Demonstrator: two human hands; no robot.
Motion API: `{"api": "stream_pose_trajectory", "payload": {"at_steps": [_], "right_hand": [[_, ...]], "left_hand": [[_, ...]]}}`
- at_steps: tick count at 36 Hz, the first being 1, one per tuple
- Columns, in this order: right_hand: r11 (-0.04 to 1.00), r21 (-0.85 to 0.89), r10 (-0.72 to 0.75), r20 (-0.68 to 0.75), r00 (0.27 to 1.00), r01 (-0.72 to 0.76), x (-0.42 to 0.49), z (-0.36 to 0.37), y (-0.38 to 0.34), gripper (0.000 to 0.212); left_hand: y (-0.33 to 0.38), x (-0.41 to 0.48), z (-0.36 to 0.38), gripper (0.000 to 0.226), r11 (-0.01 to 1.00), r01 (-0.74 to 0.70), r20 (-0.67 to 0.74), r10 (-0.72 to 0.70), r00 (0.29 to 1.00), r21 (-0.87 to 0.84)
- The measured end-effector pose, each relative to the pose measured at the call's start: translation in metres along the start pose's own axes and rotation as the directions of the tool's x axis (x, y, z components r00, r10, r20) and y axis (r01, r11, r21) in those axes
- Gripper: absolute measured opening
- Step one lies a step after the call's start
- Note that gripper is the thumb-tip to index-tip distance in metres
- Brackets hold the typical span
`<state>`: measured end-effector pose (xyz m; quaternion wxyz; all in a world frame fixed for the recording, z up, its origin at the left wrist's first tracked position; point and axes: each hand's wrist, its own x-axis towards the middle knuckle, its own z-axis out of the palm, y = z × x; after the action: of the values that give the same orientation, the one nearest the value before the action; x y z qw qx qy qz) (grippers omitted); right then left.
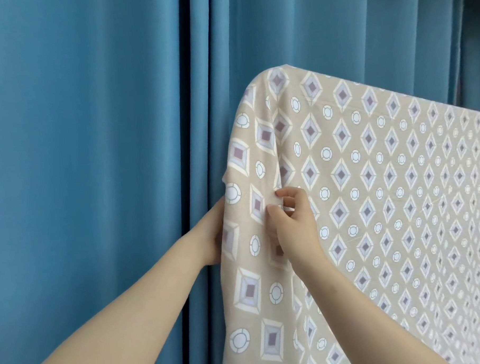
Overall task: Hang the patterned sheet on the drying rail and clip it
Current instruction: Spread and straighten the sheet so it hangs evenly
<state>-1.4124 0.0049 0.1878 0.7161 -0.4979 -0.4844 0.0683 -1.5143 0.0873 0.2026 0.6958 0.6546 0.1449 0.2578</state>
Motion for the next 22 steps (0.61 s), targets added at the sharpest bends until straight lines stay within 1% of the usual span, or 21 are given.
{"api": "stream_pose_trajectory", "payload": {"at_steps": [1,2,3,4,5,6,8,9,10,11,12,13,15,17,18,19,20,21,22], "right_hand": [[1.0,0.006,0.004,0.007,1.0,-0.004,0.0,-0.001,0.0,0.024],[1.0,0.009,0.007,0.013,1.0,-0.007,-0.001,-0.001,0.0,0.024],[1.0,0.008,0.01,0.018,1.0,-0.01,-0.001,-0.002,-0.001,0.024],[1.0,0.008,0.015,0.021,1.0,-0.015,-0.001,-0.002,-0.002,0.024],[1.0,0.011,0.018,0.023,1.0,-0.019,-0.001,-0.002,-0.002,0.024],[1.0,0.014,0.023,0.023,0.999,-0.024,-0.001,-0.002,-0.002,0.024],[0.999,0.02,0.037,0.023,0.999,-0.038,-0.001,-0.003,-0.003,0.024],[0.999,0.021,0.042,0.022,0.999,-0.042,-0.001,-0.003,-0.004,0.025],[0.999,0.022,0.046,0.017,0.999,-0.046,-0.001,-0.004,-0.004,0.025],[0.999,0.024,0.048,0.012,0.999,-0.049,0.0,-0.004,-0.004,0.025],[0.998,0.027,0.054,0.006,0.999,-0.054,0.0,-0.005,-0.004,0.025],[0.998,0.03,0.064,-0.001,0.998,-0.064,0.001,-0.005,-0.004,0.026],[0.996,0.031,0.082,0.0,0.997,-0.082,0.002,-0.006,-0.003,0.028],[0.998,0.012,0.069,0.023,0.997,-0.07,0.004,-0.006,-0.002,0.023],[0.998,0.002,0.059,0.037,0.998,-0.059,0.004,-0.006,-0.002,0.019],[0.998,-0.016,0.053,0.046,0.998,-0.052,0.004,-0.006,-0.002,0.015],[0.998,-0.039,0.053,0.049,0.997,-0.051,0.004,-0.006,-0.003,0.009],[0.996,-0.071,0.057,0.051,0.997,-0.053,0.004,-0.005,-0.004,0.006],[0.994,-0.101,0.053,0.049,0.997,-0.048,0.004,-0.005,-0.004,0.01]], "left_hand": [[0.003,0.001,-0.002,0.046,0.999,-0.025,-0.054,0.023,0.998,-0.042],[0.007,0.001,-0.003,0.049,0.996,-0.063,-0.122,0.055,0.991,-0.059],[0.01,0.002,-0.004,0.062,0.994,-0.098,-0.185,0.087,0.979,-0.051],[0.013,0.001,-0.004,0.059,0.989,-0.137,-0.198,0.123,0.972,-0.057],[0.017,0.001,-0.003,0.044,0.984,-0.168,-0.16,0.156,0.975,-0.065],[0.022,-0.002,0.001,0.036,0.983,-0.176,-0.085,0.171,0.982,-0.054],[0.029,-0.007,0.011,0.043,0.985,-0.169,0.009,0.17,0.985,-0.025],[0.029,-0.009,0.012,0.043,0.983,-0.185,0.021,0.185,0.983,0.001],[0.029,-0.011,0.013,0.038,0.977,-0.211,-0.003,0.211,0.977,0.03],[0.028,-0.012,0.012,0.031,0.966,-0.246,-0.057,0.251,0.966,0.084],[0.029,-0.013,0.012,0.025,0.947,-0.274,-0.132,0.297,0.946,0.167],[0.028,-0.013,0.01,0.019,0.917,-0.306,-0.205,0.36,0.91,0.254],[0.028,-0.013,0.005,0.015,0.849,-0.375,-0.292,0.49,0.821,0.373],[0.029,-0.016,-0.002,0.022,0.771,-0.436,-0.329,0.607,0.723,0.464],[0.03,-0.019,-0.005,0.026,0.742,-0.464,-0.359,0.652,0.667,0.484],[0.03,-0.022,-0.009,0.028,0.731,-0.498,-0.402,0.677,0.616,0.467],[0.031,-0.026,-0.011,0.031,0.737,-0.54,-0.462,0.675,0.575,0.405],[0.033,-0.028,-0.014,0.034,0.747,-0.59,-0.525,0.649,0.55,0.306],[0.033,-0.03,-0.016,0.037,0.754,-0.626,-0.557,0.611,0.562,0.196]]}}
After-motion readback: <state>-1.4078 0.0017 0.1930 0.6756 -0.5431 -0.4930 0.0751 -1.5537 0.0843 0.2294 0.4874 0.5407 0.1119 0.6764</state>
